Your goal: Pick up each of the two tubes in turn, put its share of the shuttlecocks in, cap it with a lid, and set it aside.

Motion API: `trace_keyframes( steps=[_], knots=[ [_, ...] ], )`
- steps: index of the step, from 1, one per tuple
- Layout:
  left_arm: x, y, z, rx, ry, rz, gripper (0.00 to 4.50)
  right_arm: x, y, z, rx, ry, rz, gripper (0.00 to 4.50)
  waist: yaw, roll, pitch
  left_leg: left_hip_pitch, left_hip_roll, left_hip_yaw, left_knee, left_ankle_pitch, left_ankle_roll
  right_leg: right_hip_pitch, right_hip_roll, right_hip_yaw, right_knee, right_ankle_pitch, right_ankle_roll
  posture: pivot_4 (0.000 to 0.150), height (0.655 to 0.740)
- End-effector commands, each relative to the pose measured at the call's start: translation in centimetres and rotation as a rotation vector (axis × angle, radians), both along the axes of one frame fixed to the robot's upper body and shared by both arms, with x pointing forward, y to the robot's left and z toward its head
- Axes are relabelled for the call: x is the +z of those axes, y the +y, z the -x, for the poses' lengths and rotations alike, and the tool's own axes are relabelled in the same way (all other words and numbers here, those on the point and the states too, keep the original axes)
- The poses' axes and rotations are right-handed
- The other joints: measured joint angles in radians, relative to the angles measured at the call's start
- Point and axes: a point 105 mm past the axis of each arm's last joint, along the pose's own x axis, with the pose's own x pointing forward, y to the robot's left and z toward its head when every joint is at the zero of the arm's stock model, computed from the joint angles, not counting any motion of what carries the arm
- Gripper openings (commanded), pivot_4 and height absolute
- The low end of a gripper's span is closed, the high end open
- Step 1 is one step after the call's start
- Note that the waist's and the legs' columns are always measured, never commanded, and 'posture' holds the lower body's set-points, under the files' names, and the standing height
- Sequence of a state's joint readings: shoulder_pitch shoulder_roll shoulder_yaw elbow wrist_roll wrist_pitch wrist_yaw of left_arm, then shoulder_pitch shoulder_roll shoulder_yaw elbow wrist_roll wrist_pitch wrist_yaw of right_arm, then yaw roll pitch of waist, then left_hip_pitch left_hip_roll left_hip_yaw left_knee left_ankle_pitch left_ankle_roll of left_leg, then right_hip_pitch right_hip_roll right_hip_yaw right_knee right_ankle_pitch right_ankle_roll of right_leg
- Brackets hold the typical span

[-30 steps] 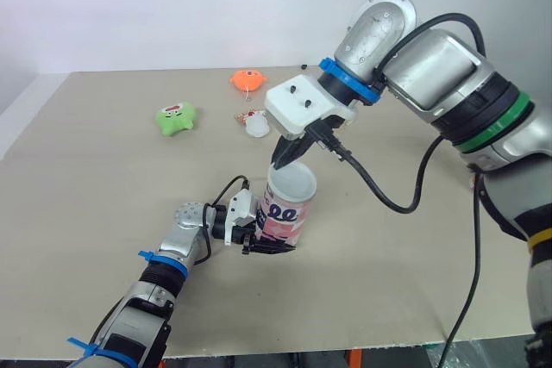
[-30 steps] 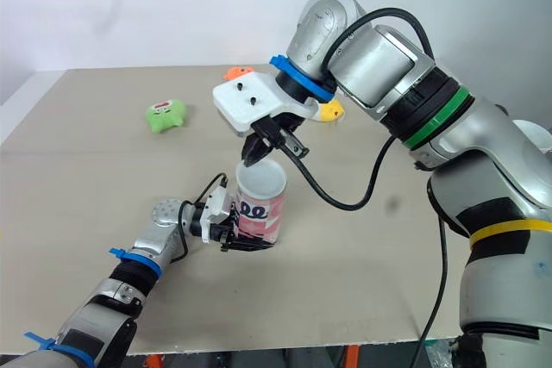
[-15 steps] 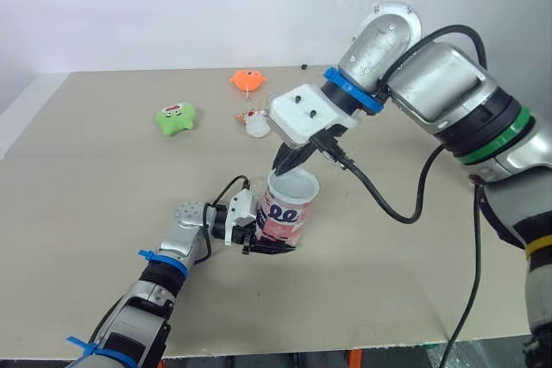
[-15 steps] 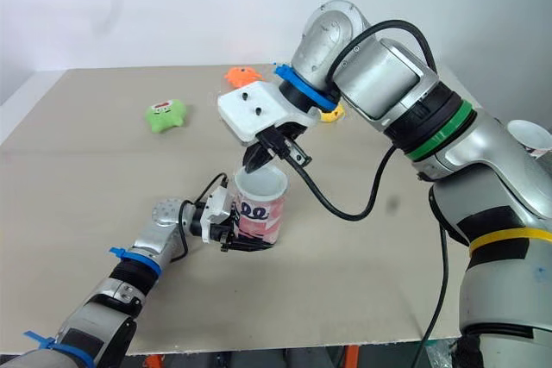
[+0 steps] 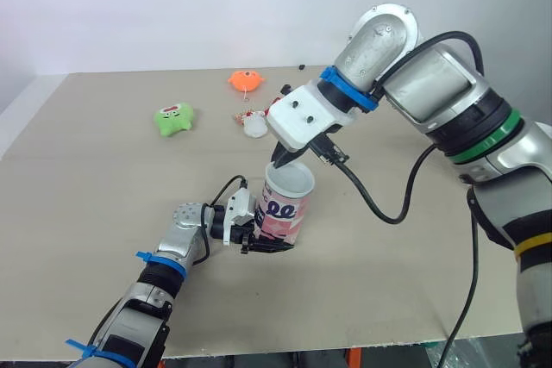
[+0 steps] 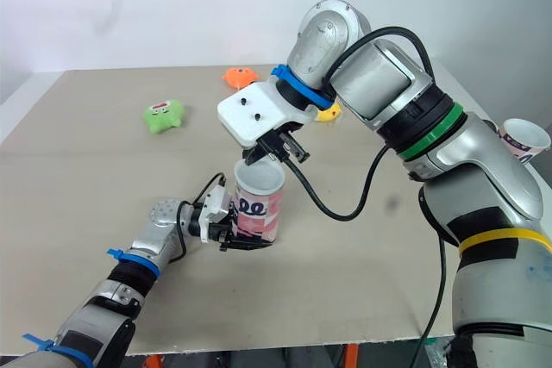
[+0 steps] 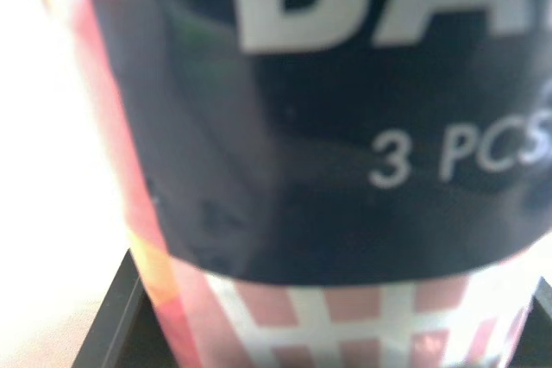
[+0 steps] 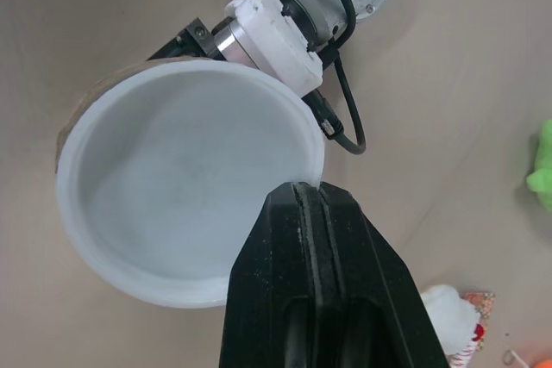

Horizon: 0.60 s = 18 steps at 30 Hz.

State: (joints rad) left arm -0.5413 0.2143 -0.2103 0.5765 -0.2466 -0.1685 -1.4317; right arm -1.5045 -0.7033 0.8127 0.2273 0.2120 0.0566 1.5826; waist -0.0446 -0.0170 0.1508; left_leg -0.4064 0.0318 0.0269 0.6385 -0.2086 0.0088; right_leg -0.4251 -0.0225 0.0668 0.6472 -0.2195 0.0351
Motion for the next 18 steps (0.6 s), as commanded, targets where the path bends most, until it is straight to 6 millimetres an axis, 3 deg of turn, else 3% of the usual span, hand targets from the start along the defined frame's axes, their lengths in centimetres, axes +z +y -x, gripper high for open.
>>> trace_keyframes(
  steps=[1,11,18],
  knots=[
    [-2.3,0.9,0.5,0.017,0.08,-0.068,2.55,0.2,-0.5,0.7,0.021,0.005,0.015,0.04,0.0,0.0,0.0,0.0,0.0,0.0,0.0,0.0,0.0,0.0,0.0,0.0,0.0,0.0,0.0,0.15,0.74],
    [-2.2,0.9,0.4,0.019,0.081,-0.067,2.55,-0.9,-1.1,1.7,0.043,-0.01,0.027,0.04,0.0,0.0,0.0,0.0,-0.001,0.0,-0.001,0.0,0.0,0.0,0.0,0.0,0.0,-0.001,0.001,0.15,0.74],
    [-2.2,1.0,0.4,0.023,0.08,-0.067,2.55,-0.9,-1.4,1.2,0.045,-0.095,0.041,0.04,0.001,0.0,0.0,0.0,-0.001,0.0,-0.001,0.0,0.0,0.001,0.0,0.0,0.0,-0.002,0.001,0.15,0.74]
  ],
)
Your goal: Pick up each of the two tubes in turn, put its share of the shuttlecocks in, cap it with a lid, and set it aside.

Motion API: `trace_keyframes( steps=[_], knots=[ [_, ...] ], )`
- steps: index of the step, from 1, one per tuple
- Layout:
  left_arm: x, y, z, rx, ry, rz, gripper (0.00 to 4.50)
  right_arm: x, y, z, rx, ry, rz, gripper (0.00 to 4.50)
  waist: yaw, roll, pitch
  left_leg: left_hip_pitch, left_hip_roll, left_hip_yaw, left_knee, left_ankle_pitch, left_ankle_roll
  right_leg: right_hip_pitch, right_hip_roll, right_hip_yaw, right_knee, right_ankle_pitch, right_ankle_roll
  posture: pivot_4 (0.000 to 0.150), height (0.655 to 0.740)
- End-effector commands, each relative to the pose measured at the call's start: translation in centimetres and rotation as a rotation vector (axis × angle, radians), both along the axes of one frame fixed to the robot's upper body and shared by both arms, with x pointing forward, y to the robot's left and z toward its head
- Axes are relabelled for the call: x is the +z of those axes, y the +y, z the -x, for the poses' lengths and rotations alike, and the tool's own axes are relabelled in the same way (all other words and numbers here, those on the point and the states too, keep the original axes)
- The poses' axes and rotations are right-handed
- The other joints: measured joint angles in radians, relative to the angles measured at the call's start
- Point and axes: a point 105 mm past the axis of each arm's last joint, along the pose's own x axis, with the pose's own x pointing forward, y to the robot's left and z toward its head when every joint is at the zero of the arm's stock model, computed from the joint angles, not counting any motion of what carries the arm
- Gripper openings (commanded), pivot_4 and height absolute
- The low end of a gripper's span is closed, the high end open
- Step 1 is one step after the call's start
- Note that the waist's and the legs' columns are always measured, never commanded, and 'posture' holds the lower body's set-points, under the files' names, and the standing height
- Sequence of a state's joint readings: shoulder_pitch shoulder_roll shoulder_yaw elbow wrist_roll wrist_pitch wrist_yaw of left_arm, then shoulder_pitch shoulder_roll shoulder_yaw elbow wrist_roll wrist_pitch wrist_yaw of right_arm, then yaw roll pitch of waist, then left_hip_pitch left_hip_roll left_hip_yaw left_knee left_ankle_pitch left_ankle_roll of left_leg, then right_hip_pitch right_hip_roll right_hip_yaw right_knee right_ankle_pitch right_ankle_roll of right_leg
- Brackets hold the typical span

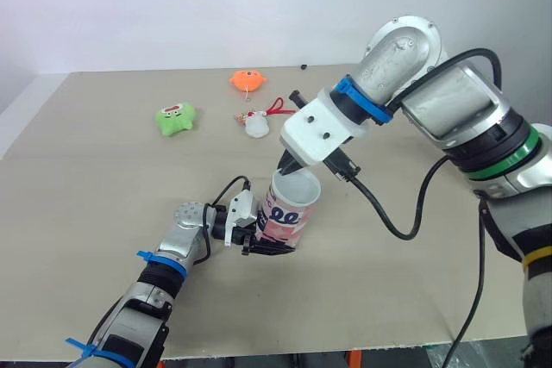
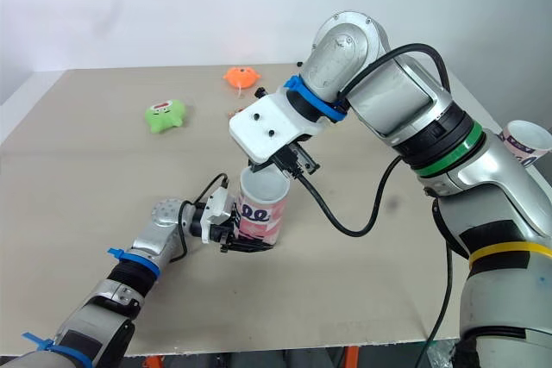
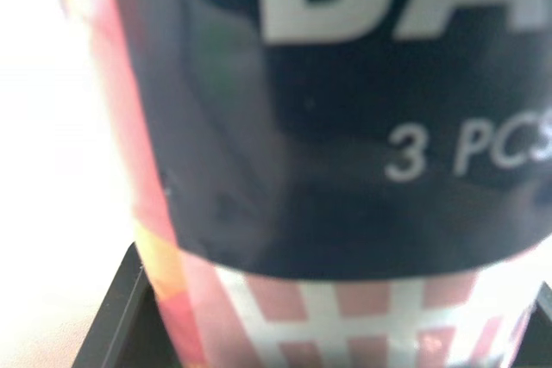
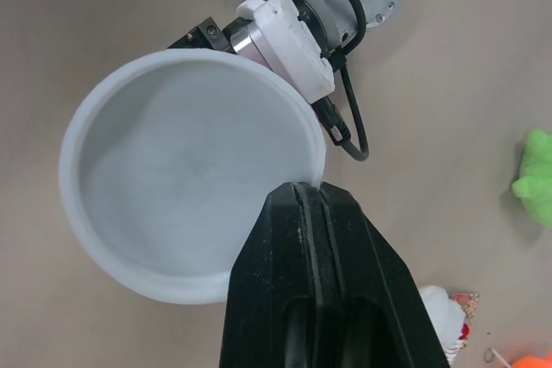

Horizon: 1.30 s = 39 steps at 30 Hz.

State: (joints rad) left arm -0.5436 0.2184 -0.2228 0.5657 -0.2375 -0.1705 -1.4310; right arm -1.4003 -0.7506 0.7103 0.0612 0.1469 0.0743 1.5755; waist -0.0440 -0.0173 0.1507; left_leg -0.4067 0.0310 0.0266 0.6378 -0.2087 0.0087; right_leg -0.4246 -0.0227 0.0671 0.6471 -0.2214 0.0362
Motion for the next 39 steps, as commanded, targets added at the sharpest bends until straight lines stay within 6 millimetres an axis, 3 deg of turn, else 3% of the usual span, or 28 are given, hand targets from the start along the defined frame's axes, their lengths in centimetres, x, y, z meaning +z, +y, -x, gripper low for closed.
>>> trace_keyframes(
  steps=[1,6,7,9,11,12,17,22,26,31,33,35,39],
  knots=[
    [-2.2,1.1,0.3,0.039,0.093,-0.051,2.55,-0.6,-0.6,0.1,0.021,-0.036,0.069,0.04,0.0,0.0,0.0,0.0,0.0,0.0,0.0,0.0,0.0,0.0,0.0,0.0,0.0,0.0,0.0,0.15,0.74],
    [-2.2,1.2,0.3,0.042,0.092,-0.05,2.55,-1.2,-0.9,0.3,0.043,-0.052,0.106,0.04,0.0,0.0,0.0,0.0,0.0,0.0,0.0,0.0,0.0,0.0,0.0,0.0,0.0,0.0,0.0,0.15,0.74],
    [-2.1,1.2,0.3,0.043,0.092,-0.05,2.55,-1.2,-0.9,0.3,0.045,-0.052,0.109,0.52,0.0,0.0,0.0,0.0,0.0,0.0,0.0,0.0,0.0,0.0,0.0,0.0,0.0,0.0,0.0,0.15,0.74],
    [-2.1,1.1,0.2,0.044,0.091,-0.05,2.55,-1.4,-1.0,0.4,0.05,-0.046,0.114,0.93,0.0,0.0,0.0,0.0,0.0,0.0,0.0,0.0,0.0,0.0,0.0,0.0,0.0,0.0,0.0,0.15,0.74],
    [-2.1,1.1,0.2,0.045,0.09,-0.049,2.55,-1.5,-1.0,0.5,0.054,-0.041,0.119,2.03,0.0,0.0,0.0,0.0,0.0,0.0,0.0,0.0,0.0,0.0,0.0,0.0,0.0,0.0,0.0,0.15,0.74],
    [-2.1,1.1,0.1,0.046,0.09,-0.049,2.55,-1.5,-1.0,0.5,0.053,-0.04,0.119,2.17,0.0,0.0,0.0,0.0,0.0,0.0,0.0,0.0,0.0,0.0,0.0,0.0,0.0,0.0,0.0,0.15,0.74],
    [-2.1,1.1,0.1,0.048,0.09,-0.047,2.55,-1.4,-0.8,0.5,0.029,-0.022,0.088,4.46,0.0,0.0,0.0,0.001,0.0,0.0,0.0,0.0,0.0,0.001,0.0,0.0,0.0,0.0,0.0,0.15,0.74],
    [-2.1,1.0,0.2,0.044,0.091,-0.046,2.55,-1.0,-0.6,0.3,-0.018,0.014,0.039,4.46,0.0,-0.001,-0.001,0.001,0.0,0.0,0.0,0.0,0.0,0.001,0.0,0.0,0.0,0.0,0.0,0.15,0.74],
    [-2.1,1.0,0.2,0.042,0.09,-0.045,2.55,1.4,-1.8,0.1,-0.11,0.104,-0.076,4.46,0.0,-0.001,-0.001,0.002,0.001,0.0,0.0,0.0,0.0,0.001,0.0,0.0,0.0,0.001,-0.001,0.15,0.74],
    [-2.2,1.1,0.2,0.042,0.09,-0.048,2.55,3.9,-2.8,1.6,-0.168,0.282,-0.21,4.46,0.0,-0.002,0.0,0.0,0.0,0.0,0.0,0.0,0.0,0.0,-0.001,0.0,0.0,0.0,-0.001,0.15,0.74],
    [-2.2,1.1,0.2,0.042,0.09,-0.05,2.55,3.7,-3.4,1.8,-0.196,0.337,-0.222,3.93,0.0,-0.002,0.0,0.0,0.0,0.0,0.0,0.0,0.0,0.0,-0.001,0.0,0.0,0.0,-0.001,0.15,0.74],
    [-2.3,1.1,0.2,0.041,0.09,-0.051,2.55,3.5,-3.6,2.2,-0.211,0.391,-0.228,3.13,0.0,-0.002,0.0,0.0,0.0,0.0,0.0,0.0,0.0,0.0,-0.001,0.0,0.0,0.0,-0.001,0.15,0.74],
    [-2.3,1.2,0.2,0.037,0.089,-0.054,2.55,2.7,-3.7,2.0,-0.231,0.452,-0.24,1.02,-0.001,-0.002,0.0,0.001,0.0,0.0,0.0,0.0,0.0,0.0,-0.001,0.0,0.0,0.0,-0.001,0.15,0.74]
  ],
)
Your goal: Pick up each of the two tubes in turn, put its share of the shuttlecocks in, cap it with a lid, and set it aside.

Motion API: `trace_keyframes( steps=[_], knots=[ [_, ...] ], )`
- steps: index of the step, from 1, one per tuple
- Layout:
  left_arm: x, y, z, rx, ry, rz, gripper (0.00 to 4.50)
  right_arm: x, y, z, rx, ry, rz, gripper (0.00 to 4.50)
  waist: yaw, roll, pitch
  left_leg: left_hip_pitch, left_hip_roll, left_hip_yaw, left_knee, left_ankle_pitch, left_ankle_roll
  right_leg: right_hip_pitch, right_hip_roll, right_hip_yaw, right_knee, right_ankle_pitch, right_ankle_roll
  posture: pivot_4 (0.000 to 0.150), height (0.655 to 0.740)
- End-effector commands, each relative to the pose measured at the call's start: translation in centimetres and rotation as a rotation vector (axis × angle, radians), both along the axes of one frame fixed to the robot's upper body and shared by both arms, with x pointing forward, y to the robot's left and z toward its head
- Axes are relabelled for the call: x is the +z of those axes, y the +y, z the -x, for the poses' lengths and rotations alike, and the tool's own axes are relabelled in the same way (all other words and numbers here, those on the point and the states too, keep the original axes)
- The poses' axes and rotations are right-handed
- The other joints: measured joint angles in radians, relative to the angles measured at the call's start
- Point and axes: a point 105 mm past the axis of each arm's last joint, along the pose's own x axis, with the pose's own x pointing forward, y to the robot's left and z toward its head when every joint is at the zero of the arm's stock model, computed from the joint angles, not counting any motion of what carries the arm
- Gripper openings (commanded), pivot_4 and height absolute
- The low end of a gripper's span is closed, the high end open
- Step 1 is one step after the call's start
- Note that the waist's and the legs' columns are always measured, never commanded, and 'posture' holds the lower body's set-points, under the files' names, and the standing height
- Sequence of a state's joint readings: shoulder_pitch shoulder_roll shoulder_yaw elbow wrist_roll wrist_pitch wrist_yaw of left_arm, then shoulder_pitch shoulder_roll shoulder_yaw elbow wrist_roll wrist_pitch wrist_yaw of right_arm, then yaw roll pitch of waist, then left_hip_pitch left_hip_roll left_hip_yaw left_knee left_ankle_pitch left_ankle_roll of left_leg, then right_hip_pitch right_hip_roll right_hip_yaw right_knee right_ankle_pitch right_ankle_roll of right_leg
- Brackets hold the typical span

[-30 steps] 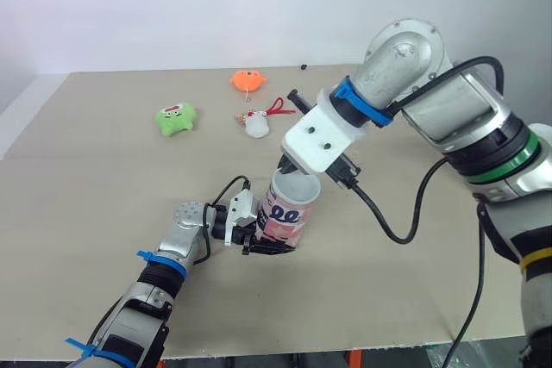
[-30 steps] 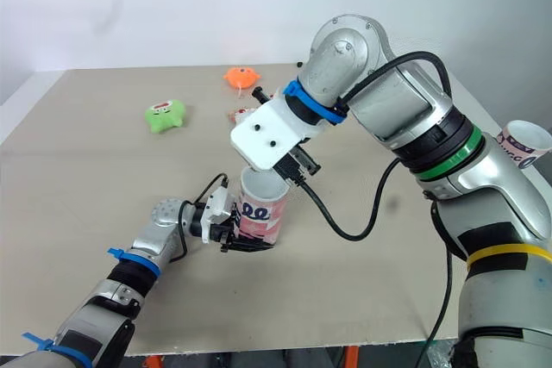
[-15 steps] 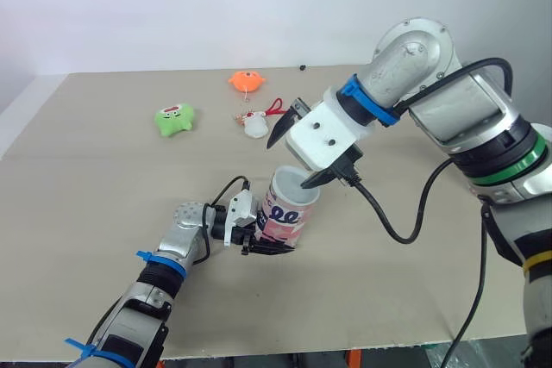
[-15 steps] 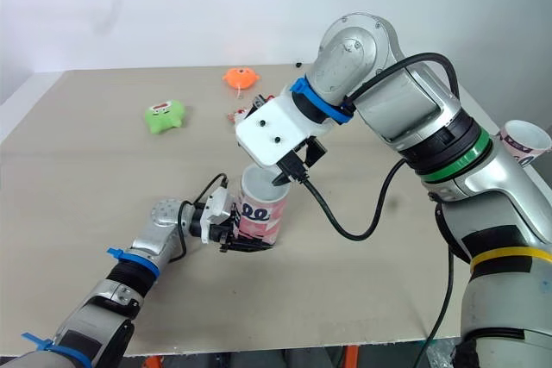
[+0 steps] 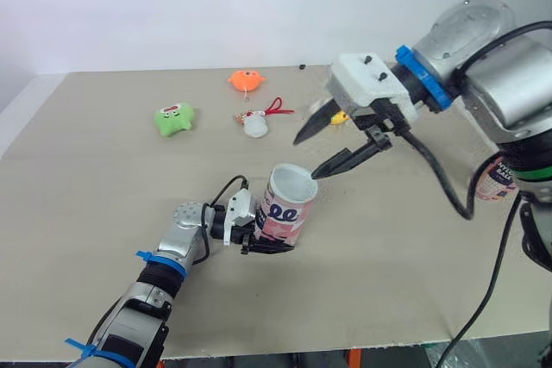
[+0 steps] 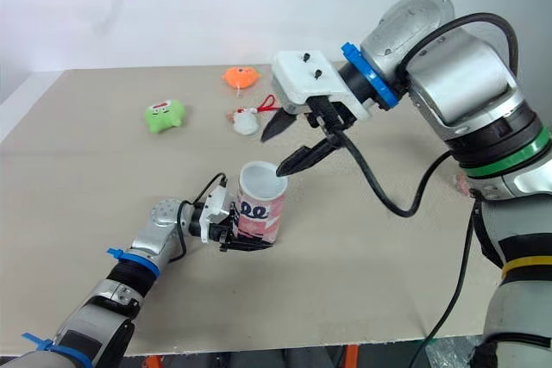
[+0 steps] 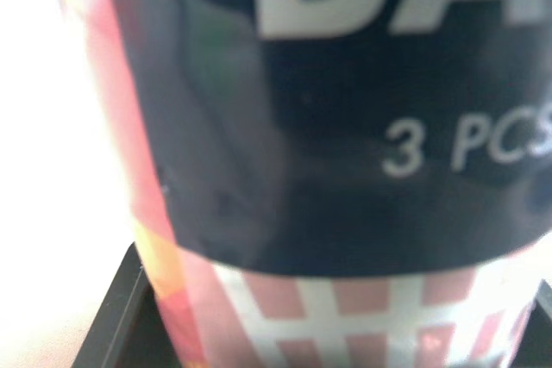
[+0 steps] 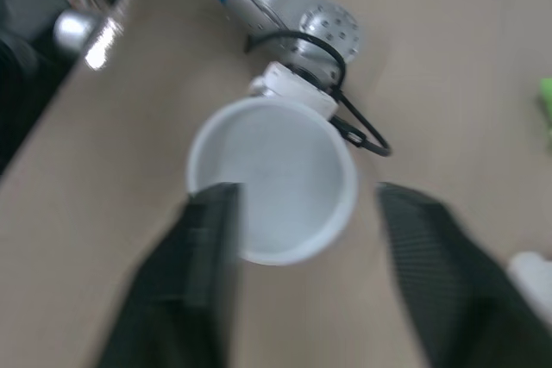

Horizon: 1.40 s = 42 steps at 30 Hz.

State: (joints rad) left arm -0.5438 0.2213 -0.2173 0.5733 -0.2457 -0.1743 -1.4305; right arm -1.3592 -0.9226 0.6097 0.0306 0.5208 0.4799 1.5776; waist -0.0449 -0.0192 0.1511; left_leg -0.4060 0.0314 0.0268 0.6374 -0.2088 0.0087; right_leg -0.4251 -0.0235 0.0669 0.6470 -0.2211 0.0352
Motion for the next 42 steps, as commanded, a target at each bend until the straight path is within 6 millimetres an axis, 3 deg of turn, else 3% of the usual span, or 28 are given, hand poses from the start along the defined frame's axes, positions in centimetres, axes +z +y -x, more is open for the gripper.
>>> trace_keyframes(
  steps=[1,3,8,12,20,25,35,42],
  knots=[
    [-2.3,1.0,0.3,0.027,0.086,-0.062,2.55,0.5,0.1,0.5,0.031,0.024,-0.021,0.63,0.0,0.0,0.0,0.0,0.0,0.0,0.0,0.0,0.0,0.0,0.0,0.0,0.0,0.0,0.0,0.15,0.74],
    [-2.3,1.0,0.3,0.026,0.085,-0.063,2.55,0.3,0.3,0.3,0.028,0.035,-0.028,0.12,0.0,0.0,0.0,0.0,0.0,0.0,0.0,0.0,0.0,0.0,0.0,0.0,0.0,0.0,0.0,0.15,0.74],
    [-2.3,1.1,0.3,0.029,0.084,-0.063,2.55,-0.3,0.7,0.5,0.043,0.067,-0.028,0.12,0.0,0.0,0.0,-0.001,0.0,0.0,0.0,0.0,0.0,0.0,0.0,0.0,0.0,0.0,0.0,0.15,0.74],
    [-2.5,1.2,0.5,0.031,0.085,-0.064,2.55,-2.4,1.5,0.2,0.051,0.056,0.045,0.12,0.0,0.0,0.0,0.0,0.0,0.0,0.0,0.0,0.0,0.0,0.001,0.0,0.0,0.0,0.0,0.15,0.74],
    [-2.4,1.2,0.5,0.033,0.084,-0.065,2.55,-2.5,3.1,-0.4,0.066,0.054,0.022,0.12,-0.001,0.0,0.0,-0.001,0.0,0.0,0.0,0.0,0.0,0.0,0.002,0.0,0.0,0.0,0.0,0.15,0.74],
    [-2.5,1.2,0.5,0.039,0.087,-0.063,2.55,-2.9,3.0,-0.5,0.073,0.049,0.039,0.12,-0.001,0.0,0.0,0.0,0.001,-0.001,0.0,0.0,0.0,0.0,0.003,0.0,0.001,0.0,0.0,0.15,0.74],
    [-2.5,1.3,0.6,0.052,0.09,-0.06,2.55,-7.0,2.9,-1.1,0.091,-0.032,0.196,0.12,-0.002,0.002,-0.004,0.003,0.003,0.0,0.0,0.0,0.0,0.002,0.005,0.001,0.001,0.0,-0.001,0.15,0.74],
    [-2.5,1.5,0.7,0.058,0.091,-0.06,2.55,-8.0,2.9,-0.9,0.098,-0.032,0.225,0.12,-0.003,0.003,-0.011,0.006,0.007,0.0,-0.001,0.0,0.0,0.003,0.009,0.001,0.001,0.0,-0.004,0.15,0.74]
  ],
)
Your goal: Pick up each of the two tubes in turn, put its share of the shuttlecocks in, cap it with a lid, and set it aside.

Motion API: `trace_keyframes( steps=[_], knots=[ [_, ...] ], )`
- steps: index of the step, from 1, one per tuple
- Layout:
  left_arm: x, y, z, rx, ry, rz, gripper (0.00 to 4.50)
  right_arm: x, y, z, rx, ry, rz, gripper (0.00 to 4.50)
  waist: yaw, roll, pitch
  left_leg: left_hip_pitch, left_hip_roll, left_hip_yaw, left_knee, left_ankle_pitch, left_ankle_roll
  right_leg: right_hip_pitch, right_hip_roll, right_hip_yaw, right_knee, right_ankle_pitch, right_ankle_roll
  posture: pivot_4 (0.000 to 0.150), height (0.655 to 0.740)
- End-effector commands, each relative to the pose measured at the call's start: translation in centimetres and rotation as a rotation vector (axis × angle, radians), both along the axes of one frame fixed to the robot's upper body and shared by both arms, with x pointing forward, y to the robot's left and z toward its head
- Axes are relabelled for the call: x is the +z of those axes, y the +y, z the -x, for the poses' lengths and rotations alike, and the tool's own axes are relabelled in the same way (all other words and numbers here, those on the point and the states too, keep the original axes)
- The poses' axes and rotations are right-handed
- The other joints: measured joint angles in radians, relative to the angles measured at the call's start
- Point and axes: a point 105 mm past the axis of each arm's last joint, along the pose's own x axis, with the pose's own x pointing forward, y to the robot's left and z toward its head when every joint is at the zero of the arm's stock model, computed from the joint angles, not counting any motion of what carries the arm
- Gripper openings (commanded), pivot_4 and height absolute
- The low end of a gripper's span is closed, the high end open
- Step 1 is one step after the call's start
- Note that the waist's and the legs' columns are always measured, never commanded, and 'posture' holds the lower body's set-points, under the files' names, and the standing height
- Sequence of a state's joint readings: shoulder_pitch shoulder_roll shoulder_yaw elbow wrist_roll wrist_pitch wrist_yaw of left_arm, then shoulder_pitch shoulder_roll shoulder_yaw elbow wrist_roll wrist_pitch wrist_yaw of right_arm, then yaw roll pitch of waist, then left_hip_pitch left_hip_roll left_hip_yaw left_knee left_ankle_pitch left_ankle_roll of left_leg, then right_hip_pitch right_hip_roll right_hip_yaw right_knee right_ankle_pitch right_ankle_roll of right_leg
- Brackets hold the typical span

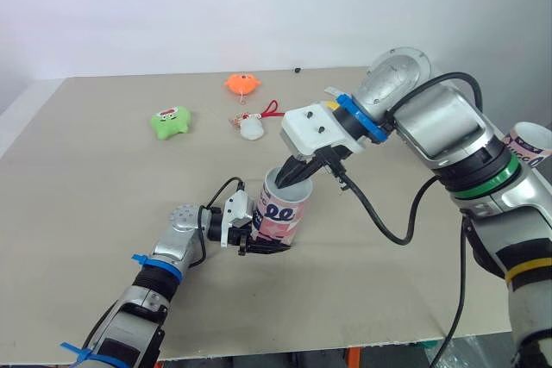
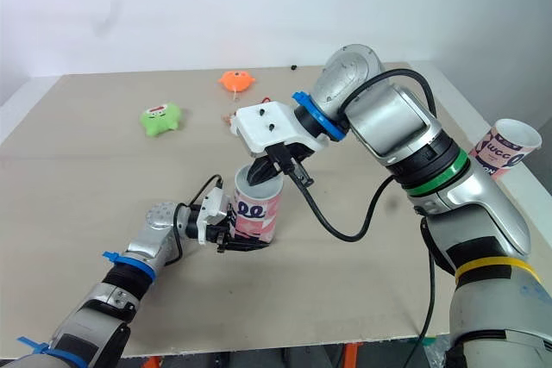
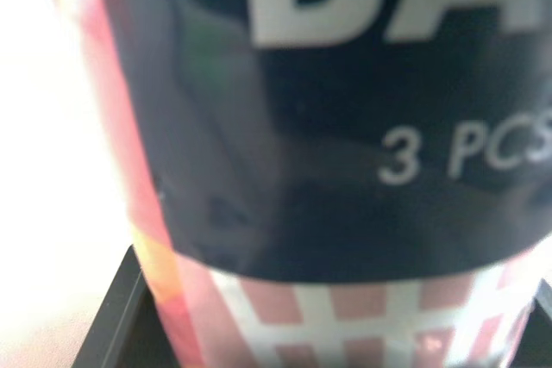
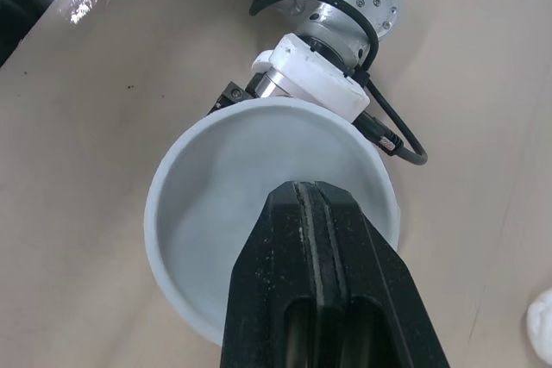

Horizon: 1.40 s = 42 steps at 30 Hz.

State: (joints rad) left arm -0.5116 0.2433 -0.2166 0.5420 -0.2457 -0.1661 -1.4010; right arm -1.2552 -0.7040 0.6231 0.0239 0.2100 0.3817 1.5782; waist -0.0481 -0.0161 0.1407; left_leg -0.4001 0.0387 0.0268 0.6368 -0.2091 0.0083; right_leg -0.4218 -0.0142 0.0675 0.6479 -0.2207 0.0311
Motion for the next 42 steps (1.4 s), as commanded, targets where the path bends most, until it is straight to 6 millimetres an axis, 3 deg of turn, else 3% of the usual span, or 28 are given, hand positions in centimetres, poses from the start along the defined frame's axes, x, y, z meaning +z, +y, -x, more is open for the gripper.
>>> trace_keyframes(
  steps=[1,8,13,16,21,25,29,30,33,39,42],
  knots=[
    [-2.1,0.8,0.6,0.02,0.087,-0.048,2.55,-3.2,-0.5,0.4,0.005,0.075,0.116,0.12,0.0,0.0,-0.002,0.0,0.001,0.0,0.0,0.0,-0.001,0.0,0.001,0.0,0.0,0.0,-0.001,0.15,0.74],
    [-1.9,0.6,0.6,0.022,0.08,-0.04,2.55,-1.4,-0.6,0.7,-0.026,0.131,0.023,0.12,0.001,0.0,-0.003,0.001,0.006,0.0,0.0,-0.002,-0.003,0.0,0.007,0.001,0.0,-0.002,-0.004,0.15,0.74],
    [-1.3,0.4,0.6,0.051,0.05,0.015,2.55,4.9,-2.8,2.1,-0.102,0.333,-0.283,0.12,0.003,0.0,0.0,-0.004,0.006,0.0,0.0,-0.002,-0.004,-0.003,0.007,0.001,0.0,-0.001,-0.005,0.15,0.74],
    [-1.3,0.6,0.6,0.07,0.036,0.034,2.55,6.7,-4.9,2.3,-0.171,0.345,-0.414,0.12,0.006,0.0,0.001,-0.006,0.006,0.0,0.0,-0.003,-0.004,-0.004,0.006,0.001,-0.001,-0.002,-0.005,0.15,0.74],
    [-0.9,1.2,0.8,0.102,-0.011,0.064,2.55,6.1,-8.0,2.6,-0.355,0.264,-0.524,0.12,0.005,0.001,0.001,-0.005,0.006,0.0,0.0,-0.008,-0.002,-0.003,0.007,0.001,-0.001,-0.006,-0.004,0.15,0.74],
    [-0.8,1.5,1.2,0.081,-0.021,0.076,2.55,4.0,-9.8,2.9,-0.514,0.244,-0.551,0.12,0.004,0.004,0.002,-0.004,0.007,0.0,0.0,-0.008,-0.001,-0.004,0.009,0.002,0.0,-0.004,-0.001,0.15,0.74],
    [-0.8,1.7,1.7,0.064,-0.023,0.084,4.19,2.0,-10.4,3.9,-0.599,0.269,-0.548,0.0,0.0,0.004,0.003,-0.003,0.008,0.001,-0.001,-0.01,0.0,-0.004,0.011,0.004,0.0,-0.004,-0.002,0.15,0.74],
    [-0.7,1.8,1.7,0.066,-0.023,0.091,4.47,1.4,-10.5,4.1,-0.621,0.276,-0.541,0.31,0.0,0.004,0.003,-0.003,0.008,0.001,-0.001,-0.01,0.0,-0.004,0.012,0.004,0.0,-0.005,-0.002,0.15,0.74],
    [-0.4,2.1,1.2,0.089,-0.043,0.104,4.5,-0.6,-10.6,4.7,-0.666,0.319,-0.515,1.38,0.001,0.004,0.003,-0.003,0.008,0.0,-0.001,-0.01,0.002,-0.004,0.012,0.004,0.0,-0.005,-0.002,0.15,0.74],
    [-0.1,3.2,1.1,0.102,-0.043,0.105,4.5,-1.8,-10.8,4.7,-0.707,0.352,-0.512,4.3,0.0,0.003,0.003,-0.002,0.008,0.001,-0.001,-0.011,0.002,-0.004,0.013,0.004,0.0,-0.005,-0.002,0.15,0.74],
    [0.0,3.8,1.3,0.106,-0.044,0.098,4.5,-1.8,-10.9,4.3,-0.719,0.36,-0.523,4.47,0.0,0.003,0.004,-0.002,0.009,0.001,-0.001,-0.011,0.002,-0.004,0.013,0.004,0.0,-0.007,-0.006,0.15,0.74]
  ],
)
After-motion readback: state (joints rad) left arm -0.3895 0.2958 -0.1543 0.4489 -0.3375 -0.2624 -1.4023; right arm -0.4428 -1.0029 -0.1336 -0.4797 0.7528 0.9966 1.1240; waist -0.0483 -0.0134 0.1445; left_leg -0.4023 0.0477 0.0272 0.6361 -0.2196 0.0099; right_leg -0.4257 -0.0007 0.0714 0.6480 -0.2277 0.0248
